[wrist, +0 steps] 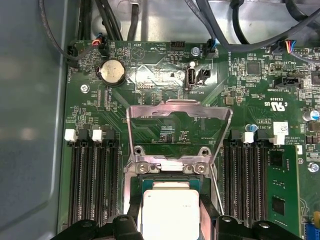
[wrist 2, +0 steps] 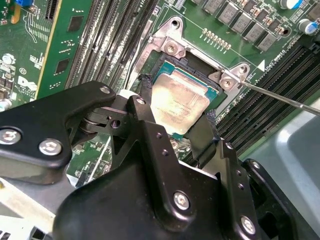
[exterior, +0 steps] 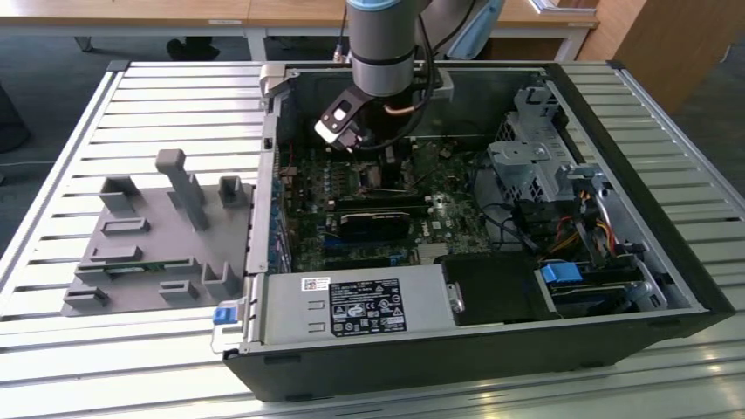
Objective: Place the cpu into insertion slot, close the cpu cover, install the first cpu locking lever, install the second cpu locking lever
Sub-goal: 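Place the cpu into insertion slot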
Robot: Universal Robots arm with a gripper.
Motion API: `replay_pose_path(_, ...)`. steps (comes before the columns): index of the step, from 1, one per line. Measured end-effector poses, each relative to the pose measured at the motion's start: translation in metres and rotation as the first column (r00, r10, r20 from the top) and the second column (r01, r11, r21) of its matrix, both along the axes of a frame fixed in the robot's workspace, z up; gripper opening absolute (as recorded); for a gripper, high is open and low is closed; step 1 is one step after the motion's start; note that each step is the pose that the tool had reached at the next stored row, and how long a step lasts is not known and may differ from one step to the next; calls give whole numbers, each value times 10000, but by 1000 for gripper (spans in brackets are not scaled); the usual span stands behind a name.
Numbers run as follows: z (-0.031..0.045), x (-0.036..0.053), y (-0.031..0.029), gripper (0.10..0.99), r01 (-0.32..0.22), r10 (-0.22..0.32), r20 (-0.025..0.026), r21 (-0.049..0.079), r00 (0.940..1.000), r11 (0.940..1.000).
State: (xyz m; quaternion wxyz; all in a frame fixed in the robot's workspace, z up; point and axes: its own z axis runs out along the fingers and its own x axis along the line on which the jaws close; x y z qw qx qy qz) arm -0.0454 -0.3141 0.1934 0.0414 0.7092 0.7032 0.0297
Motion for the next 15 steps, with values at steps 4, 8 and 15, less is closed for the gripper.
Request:
replay_pose_path(4,-12,-1,-1,541,0,0,-4,-3,10000,10000)
replay_pose_path(8,-14,0,0,541,0,0,-3,-1,10000,10000)
replay_pose_path(15,-19,0,0,612,0,0,-3,0,10000,10000)
